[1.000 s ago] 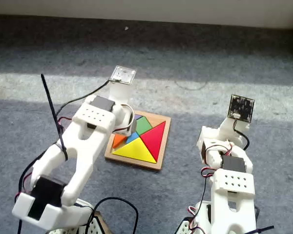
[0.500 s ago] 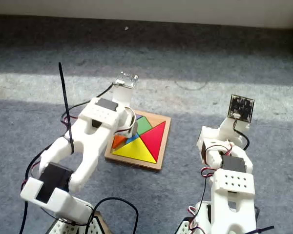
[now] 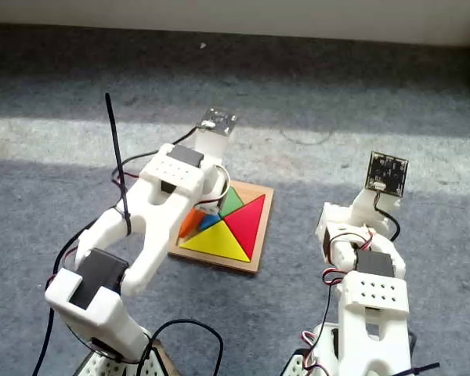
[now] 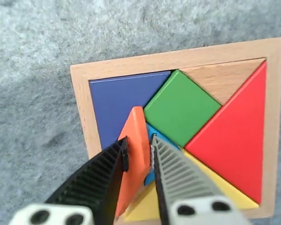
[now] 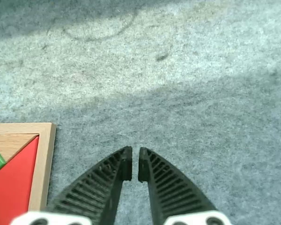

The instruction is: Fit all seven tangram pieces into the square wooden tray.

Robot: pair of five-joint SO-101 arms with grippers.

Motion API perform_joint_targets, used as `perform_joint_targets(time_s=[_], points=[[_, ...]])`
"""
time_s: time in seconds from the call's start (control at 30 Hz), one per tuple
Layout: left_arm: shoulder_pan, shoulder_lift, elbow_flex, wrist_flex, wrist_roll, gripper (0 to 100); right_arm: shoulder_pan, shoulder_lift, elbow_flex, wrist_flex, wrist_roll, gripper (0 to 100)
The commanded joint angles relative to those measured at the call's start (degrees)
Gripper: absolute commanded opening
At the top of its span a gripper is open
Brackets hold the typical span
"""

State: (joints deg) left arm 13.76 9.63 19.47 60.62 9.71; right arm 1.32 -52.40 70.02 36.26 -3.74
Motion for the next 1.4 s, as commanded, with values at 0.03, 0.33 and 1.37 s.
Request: perform_joint_targets(time_s=[0.03,0.33,1.37], points=[[-1.19,-2.77,-1.45,2.20,-0.44,8,-0.57,-1.10,-0.22,-1.54,0.62,3.9],[-4.09,-4.88,-0.31,1.93,-0.35,8,-0.57,-1.10,-0.22,-1.54,0.62,3.9],[-14.73,-17.10,6.64,4.04,-0.26,18,-0.57,-1.10,-0.22,-1.54,0.62,3.9]])
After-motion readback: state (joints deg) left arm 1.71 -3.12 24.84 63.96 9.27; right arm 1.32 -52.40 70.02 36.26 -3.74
